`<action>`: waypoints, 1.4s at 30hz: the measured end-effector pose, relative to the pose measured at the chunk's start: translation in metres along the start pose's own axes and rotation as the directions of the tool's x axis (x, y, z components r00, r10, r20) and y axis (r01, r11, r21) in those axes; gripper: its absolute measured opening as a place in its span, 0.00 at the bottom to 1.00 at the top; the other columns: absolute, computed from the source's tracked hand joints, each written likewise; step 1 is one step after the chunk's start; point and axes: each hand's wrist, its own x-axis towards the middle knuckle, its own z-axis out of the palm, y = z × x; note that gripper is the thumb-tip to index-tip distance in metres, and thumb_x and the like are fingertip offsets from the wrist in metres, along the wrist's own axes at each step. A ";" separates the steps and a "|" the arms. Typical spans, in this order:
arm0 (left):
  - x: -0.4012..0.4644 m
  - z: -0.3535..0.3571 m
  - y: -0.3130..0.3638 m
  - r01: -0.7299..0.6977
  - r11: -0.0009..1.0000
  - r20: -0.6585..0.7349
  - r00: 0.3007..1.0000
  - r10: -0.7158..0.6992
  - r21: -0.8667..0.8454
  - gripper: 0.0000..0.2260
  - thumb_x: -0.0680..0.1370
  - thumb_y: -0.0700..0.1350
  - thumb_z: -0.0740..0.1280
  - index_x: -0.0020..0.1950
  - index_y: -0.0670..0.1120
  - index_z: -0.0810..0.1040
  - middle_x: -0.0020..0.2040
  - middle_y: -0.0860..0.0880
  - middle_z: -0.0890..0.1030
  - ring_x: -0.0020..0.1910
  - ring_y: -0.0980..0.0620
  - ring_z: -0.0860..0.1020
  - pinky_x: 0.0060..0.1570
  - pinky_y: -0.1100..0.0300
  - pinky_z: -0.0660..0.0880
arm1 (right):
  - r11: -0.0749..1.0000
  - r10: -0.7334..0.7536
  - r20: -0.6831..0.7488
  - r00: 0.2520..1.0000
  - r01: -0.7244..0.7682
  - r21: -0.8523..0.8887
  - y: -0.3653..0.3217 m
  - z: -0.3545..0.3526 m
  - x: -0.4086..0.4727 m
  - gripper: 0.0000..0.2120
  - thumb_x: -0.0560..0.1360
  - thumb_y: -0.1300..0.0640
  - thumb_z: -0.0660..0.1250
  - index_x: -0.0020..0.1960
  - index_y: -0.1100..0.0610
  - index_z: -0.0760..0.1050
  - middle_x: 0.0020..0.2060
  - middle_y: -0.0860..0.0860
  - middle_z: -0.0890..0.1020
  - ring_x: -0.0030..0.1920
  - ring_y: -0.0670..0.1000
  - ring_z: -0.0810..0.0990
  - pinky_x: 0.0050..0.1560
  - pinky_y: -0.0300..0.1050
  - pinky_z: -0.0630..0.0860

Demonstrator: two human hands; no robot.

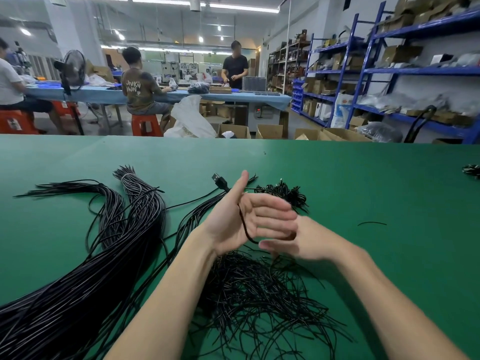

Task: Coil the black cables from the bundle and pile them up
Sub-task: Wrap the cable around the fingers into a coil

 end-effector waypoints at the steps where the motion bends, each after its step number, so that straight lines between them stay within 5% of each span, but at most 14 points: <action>1: -0.002 0.000 0.001 0.055 0.998 0.027 0.998 -0.056 0.027 0.40 0.82 0.66 0.43 0.53 0.36 0.84 0.51 0.37 0.85 0.52 0.42 0.85 0.54 0.50 0.82 | 0.997 0.007 -0.006 1.000 -0.008 -0.074 0.000 -0.012 0.004 0.18 0.67 0.30 0.72 0.43 0.43 0.85 0.39 0.44 0.87 0.38 0.51 0.82 0.44 0.45 0.82; 2: -0.003 0.000 0.002 0.111 0.992 0.038 0.993 -0.113 0.062 0.41 0.82 0.66 0.43 0.54 0.35 0.84 0.52 0.37 0.85 0.52 0.41 0.85 0.55 0.48 0.82 | 0.990 0.001 -0.003 1.000 -0.002 -0.142 -0.002 -0.027 0.008 0.07 0.70 0.40 0.74 0.38 0.42 0.84 0.32 0.41 0.84 0.33 0.48 0.78 0.38 0.39 0.78; 4: -0.001 0.001 0.003 0.225 0.959 0.005 0.973 -0.229 0.173 0.44 0.81 0.68 0.41 0.58 0.33 0.81 0.55 0.36 0.84 0.56 0.40 0.83 0.60 0.46 0.79 | 0.951 -0.048 0.002 0.999 0.046 -0.306 -0.011 -0.056 0.017 0.07 0.71 0.49 0.75 0.35 0.45 0.84 0.28 0.42 0.80 0.30 0.42 0.72 0.37 0.37 0.71; 8: 0.008 0.004 -0.009 0.394 0.833 -0.213 0.918 -0.335 0.388 0.43 0.80 0.68 0.39 0.69 0.35 0.75 0.65 0.39 0.80 0.66 0.44 0.78 0.72 0.47 0.69 | 0.827 -0.098 0.009 0.995 0.086 -0.556 -0.047 -0.088 0.033 0.13 0.68 0.37 0.77 0.34 0.44 0.81 0.29 0.36 0.81 0.31 0.38 0.77 0.35 0.37 0.72; 12: 0.012 0.004 -0.015 0.373 0.821 -0.333 0.912 -0.239 0.433 0.41 0.80 0.68 0.37 0.75 0.43 0.71 0.73 0.46 0.74 0.73 0.51 0.71 0.77 0.50 0.60 | 0.709 -0.183 -0.049 0.982 0.097 -0.698 -0.080 -0.088 0.045 0.12 0.72 0.43 0.72 0.33 0.46 0.78 0.27 0.39 0.79 0.33 0.39 0.78 0.33 0.38 0.69; 17: 0.010 -0.010 -0.010 0.232 0.883 -0.427 0.903 -0.041 0.407 0.39 0.79 0.70 0.37 0.77 0.51 0.67 0.75 0.54 0.71 0.77 0.56 0.63 0.78 0.47 0.51 | 0.903 -0.134 -0.102 0.986 0.079 -0.422 -0.091 -0.070 0.037 0.11 0.77 0.52 0.66 0.41 0.53 0.84 0.35 0.48 0.85 0.36 0.48 0.80 0.36 0.41 0.74; 20: 0.012 -0.019 -0.010 0.108 0.936 -0.520 0.850 0.088 0.335 0.35 0.82 0.66 0.38 0.77 0.46 0.68 0.75 0.46 0.72 0.76 0.53 0.66 0.78 0.47 0.56 | 0.993 -0.097 -0.028 0.995 0.099 0.062 -0.074 -0.048 0.026 0.12 0.83 0.57 0.62 0.48 0.60 0.83 0.35 0.50 0.85 0.34 0.46 0.82 0.37 0.38 0.78; 24: 0.014 -0.017 -0.006 -0.111 0.984 -0.481 0.861 0.165 0.137 0.31 0.84 0.61 0.40 0.74 0.46 0.71 0.73 0.48 0.74 0.74 0.53 0.69 0.76 0.54 0.61 | 0.939 -0.140 0.003 0.990 0.132 0.317 -0.041 -0.014 0.016 0.14 0.85 0.57 0.59 0.46 0.60 0.80 0.37 0.54 0.85 0.39 0.50 0.83 0.46 0.43 0.81; 28: 0.012 -0.013 -0.006 -0.239 0.971 -0.383 0.899 0.212 -0.026 0.32 0.85 0.61 0.41 0.73 0.41 0.71 0.70 0.44 0.77 0.72 0.49 0.73 0.74 0.49 0.65 | 0.967 -0.145 0.038 0.989 0.134 0.218 -0.018 0.005 0.014 0.22 0.86 0.45 0.56 0.45 0.54 0.82 0.38 0.53 0.87 0.44 0.49 0.83 0.61 0.51 0.78; 31: 0.009 -0.008 -0.004 -0.276 0.958 -0.312 0.920 0.239 -0.080 0.34 0.84 0.61 0.42 0.73 0.38 0.71 0.71 0.40 0.75 0.71 0.43 0.73 0.69 0.47 0.72 | 0.990 -0.132 0.094 0.987 0.126 0.069 -0.012 0.012 0.016 0.27 0.85 0.38 0.50 0.45 0.50 0.83 0.39 0.49 0.87 0.46 0.43 0.83 0.65 0.47 0.72; 36: 0.000 -0.003 0.004 -0.153 0.987 -0.130 0.981 0.147 -0.044 0.36 0.84 0.63 0.42 0.67 0.39 0.79 0.68 0.38 0.77 0.66 0.38 0.77 0.59 0.46 0.79 | 0.975 -0.121 0.070 0.990 0.131 -0.180 0.005 0.005 0.019 0.30 0.78 0.29 0.54 0.46 0.52 0.81 0.43 0.49 0.85 0.44 0.47 0.81 0.54 0.47 0.77; 38: -0.003 -0.002 0.007 -0.032 0.998 -0.048 0.998 0.034 0.049 0.37 0.83 0.64 0.43 0.66 0.38 0.79 0.67 0.37 0.78 0.64 0.37 0.79 0.60 0.43 0.78 | 0.922 -0.171 0.099 0.980 0.195 -0.334 0.009 -0.009 0.025 0.19 0.81 0.42 0.62 0.49 0.57 0.80 0.45 0.53 0.84 0.44 0.52 0.81 0.53 0.51 0.79; 40: -0.002 0.000 0.005 0.116 0.976 -0.011 0.993 -0.116 0.182 0.39 0.83 0.66 0.43 0.66 0.35 0.78 0.65 0.34 0.78 0.62 0.35 0.79 0.61 0.42 0.78 | 0.903 -0.198 0.042 0.979 0.199 -0.381 0.006 -0.027 0.033 0.09 0.78 0.57 0.67 0.40 0.59 0.78 0.36 0.55 0.83 0.36 0.51 0.77 0.45 0.51 0.79; 42: 0.000 0.002 0.000 0.242 0.927 -0.047 0.970 -0.238 0.288 0.41 0.82 0.67 0.43 0.65 0.33 0.77 0.63 0.33 0.79 0.63 0.35 0.79 0.64 0.41 0.75 | 0.872 -0.279 -0.041 0.960 0.235 -0.429 -0.008 -0.044 0.042 0.10 0.72 0.59 0.68 0.33 0.59 0.75 0.29 0.56 0.78 0.31 0.49 0.69 0.38 0.50 0.75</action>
